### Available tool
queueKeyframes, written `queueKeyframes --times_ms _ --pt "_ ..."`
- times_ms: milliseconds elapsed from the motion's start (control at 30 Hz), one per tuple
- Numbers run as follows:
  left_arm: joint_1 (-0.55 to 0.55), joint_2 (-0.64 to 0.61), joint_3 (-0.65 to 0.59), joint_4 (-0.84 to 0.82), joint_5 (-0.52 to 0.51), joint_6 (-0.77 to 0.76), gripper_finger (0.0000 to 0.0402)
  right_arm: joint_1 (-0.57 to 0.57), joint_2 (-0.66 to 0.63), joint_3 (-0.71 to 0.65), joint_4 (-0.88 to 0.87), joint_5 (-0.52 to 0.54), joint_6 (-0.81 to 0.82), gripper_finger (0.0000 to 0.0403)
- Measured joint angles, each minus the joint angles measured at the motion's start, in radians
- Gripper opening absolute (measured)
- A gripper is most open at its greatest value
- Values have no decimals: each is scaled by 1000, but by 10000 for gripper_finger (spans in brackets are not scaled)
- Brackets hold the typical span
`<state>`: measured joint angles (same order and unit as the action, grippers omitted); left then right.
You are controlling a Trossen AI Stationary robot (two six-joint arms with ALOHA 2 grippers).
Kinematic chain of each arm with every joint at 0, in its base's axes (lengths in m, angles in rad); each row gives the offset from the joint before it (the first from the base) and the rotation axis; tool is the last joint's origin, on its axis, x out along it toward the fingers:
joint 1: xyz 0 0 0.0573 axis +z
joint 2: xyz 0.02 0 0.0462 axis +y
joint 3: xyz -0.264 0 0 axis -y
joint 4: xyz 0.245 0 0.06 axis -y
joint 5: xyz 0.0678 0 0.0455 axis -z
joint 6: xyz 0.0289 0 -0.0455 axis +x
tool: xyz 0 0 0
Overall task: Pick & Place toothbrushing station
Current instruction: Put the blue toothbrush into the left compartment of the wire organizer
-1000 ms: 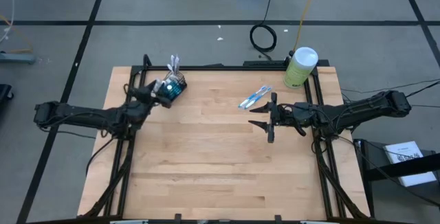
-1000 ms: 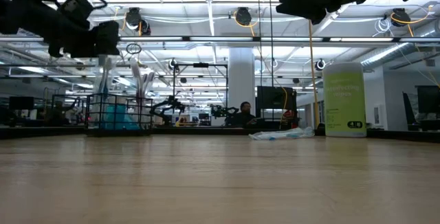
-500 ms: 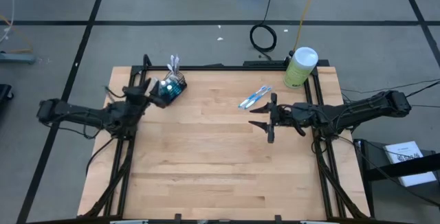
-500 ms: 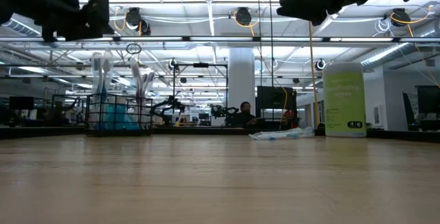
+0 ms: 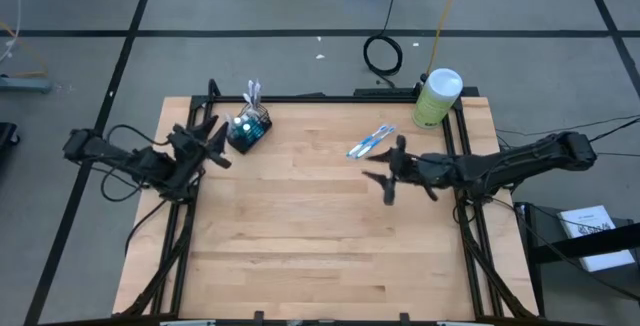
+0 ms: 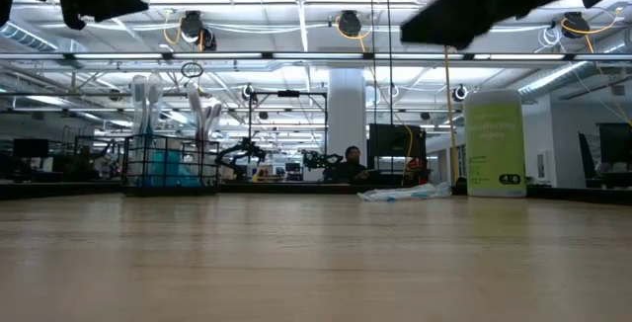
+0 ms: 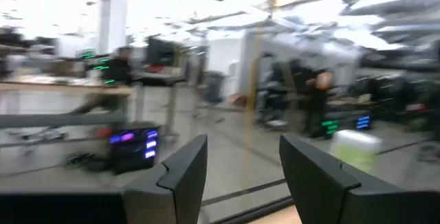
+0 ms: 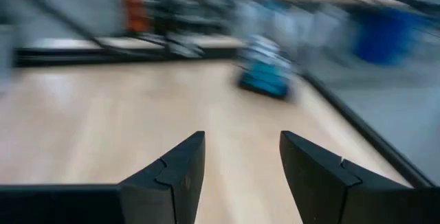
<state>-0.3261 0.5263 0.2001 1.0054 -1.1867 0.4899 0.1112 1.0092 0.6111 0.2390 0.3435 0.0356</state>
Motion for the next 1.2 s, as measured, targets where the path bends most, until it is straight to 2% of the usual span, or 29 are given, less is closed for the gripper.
queueKeyframes --times_ms 133,200,233,367,433,667,767,1033,1200 --pt "-25 9 2 -6 129 -45 186 -57 76 -18 -46 356 136 183" --pt "-25 26 2 -9 177 -62 186 -119 107 -18 -103 409 214 183" --pt "-25 35 2 -10 191 -64 186 -153 126 -18 -126 398 265 183" --pt "-18 58 2 -9 192 -47 186 -302 206 -18 -175 181 439 183" --pt "-10 63 2 -9 185 -41 186 -374 246 -18 -175 114 475 183" --pt "22 69 2 -16 183 -45 186 -559 329 -18 -196 90 492 183" --pt "25 69 2 -24 182 -48 186 -621 350 -18 -215 15 503 183" --pt "24 69 2 -68 180 -59 186 -708 445 -18 -197 -54 496 183" --pt "24 69 2 -68 164 -74 186 -732 516 -18 -98 -135 474 183"
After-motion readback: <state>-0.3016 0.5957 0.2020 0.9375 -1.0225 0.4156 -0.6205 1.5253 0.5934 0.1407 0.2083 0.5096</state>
